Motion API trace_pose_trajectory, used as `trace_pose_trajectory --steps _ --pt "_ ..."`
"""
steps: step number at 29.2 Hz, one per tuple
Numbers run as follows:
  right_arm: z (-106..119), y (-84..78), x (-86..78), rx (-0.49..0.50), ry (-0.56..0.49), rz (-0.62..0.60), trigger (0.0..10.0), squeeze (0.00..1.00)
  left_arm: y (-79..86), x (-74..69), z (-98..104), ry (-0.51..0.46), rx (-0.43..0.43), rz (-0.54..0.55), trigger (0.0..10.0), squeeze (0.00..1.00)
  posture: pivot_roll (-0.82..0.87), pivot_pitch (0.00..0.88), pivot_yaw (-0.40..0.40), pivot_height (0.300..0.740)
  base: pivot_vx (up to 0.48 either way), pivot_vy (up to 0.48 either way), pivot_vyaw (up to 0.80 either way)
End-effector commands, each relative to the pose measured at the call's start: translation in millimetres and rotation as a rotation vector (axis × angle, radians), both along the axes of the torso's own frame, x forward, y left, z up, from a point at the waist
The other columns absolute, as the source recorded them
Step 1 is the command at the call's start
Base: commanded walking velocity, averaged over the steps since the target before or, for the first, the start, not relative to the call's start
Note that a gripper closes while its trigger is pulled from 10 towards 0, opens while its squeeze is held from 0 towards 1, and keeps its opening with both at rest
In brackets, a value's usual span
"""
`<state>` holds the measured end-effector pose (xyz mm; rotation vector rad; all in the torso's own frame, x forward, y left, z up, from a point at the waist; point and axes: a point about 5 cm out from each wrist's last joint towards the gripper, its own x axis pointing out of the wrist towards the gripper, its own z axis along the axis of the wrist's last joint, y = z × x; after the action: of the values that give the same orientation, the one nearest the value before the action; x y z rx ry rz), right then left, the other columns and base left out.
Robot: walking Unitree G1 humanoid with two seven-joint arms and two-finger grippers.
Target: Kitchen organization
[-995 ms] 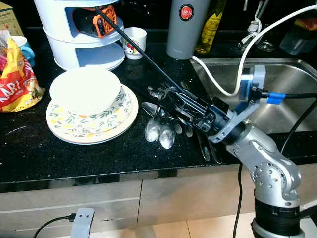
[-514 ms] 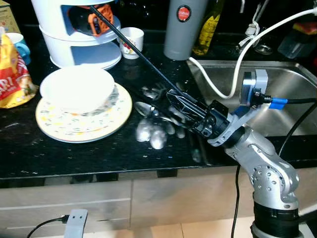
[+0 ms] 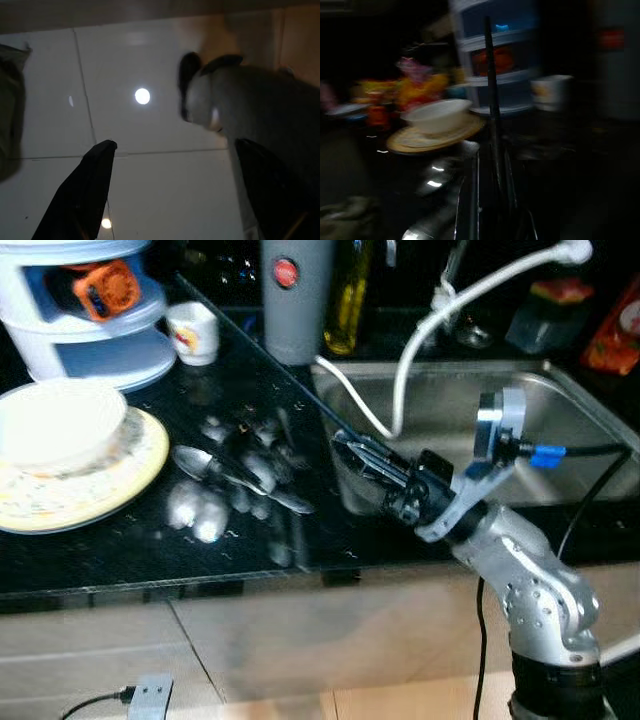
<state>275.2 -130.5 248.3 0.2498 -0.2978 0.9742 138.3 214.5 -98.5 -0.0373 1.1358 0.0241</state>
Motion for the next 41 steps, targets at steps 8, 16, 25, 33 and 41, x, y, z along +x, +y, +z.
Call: trace_pose_trajectory --steps 8,16,25,33,41 --pt "-4 -5.7 21.0 -0.189 0.001 -0.233 10.0 0.0 -4.4 -11.9 -5 0.046 -0.004 0.012 10.0 0.0 -0.01 0.09 -0.023 0.74 0.0 -0.05 0.0" --pt "-3 -7.7 39.0 -0.293 -0.029 -0.431 10.0 0.0 -3.1 -11.2 -5 0.046 0.003 0.008 10.0 0.0 -0.01 0.09 -0.02 0.74 0.0 0.0 0.0" --pt "-16 -12.1 77.2 -0.583 -0.023 -0.626 10.0 0.0 -3.8 -13.5 -6 0.048 0.014 0.004 10.0 0.0 0.01 0.11 -0.03 0.74 0.0 0.0 0.0" --pt "-2 -40.2 92.1 -0.701 -0.039 -0.785 10.0 0.0 -5.1 -21.1 -8 0.057 0.003 0.021 10.0 0.0 0.02 0.14 -0.054 0.74 0.0 0.0 0.0" --pt "3 -98.2 94.3 -0.745 0.048 -1.09 10.0 0.0 -7.0 -40.9 -13 0.102 -0.01 0.012 10.0 0.0 0.02 0.176 -0.055 0.74 0.0 0.0 0.0"
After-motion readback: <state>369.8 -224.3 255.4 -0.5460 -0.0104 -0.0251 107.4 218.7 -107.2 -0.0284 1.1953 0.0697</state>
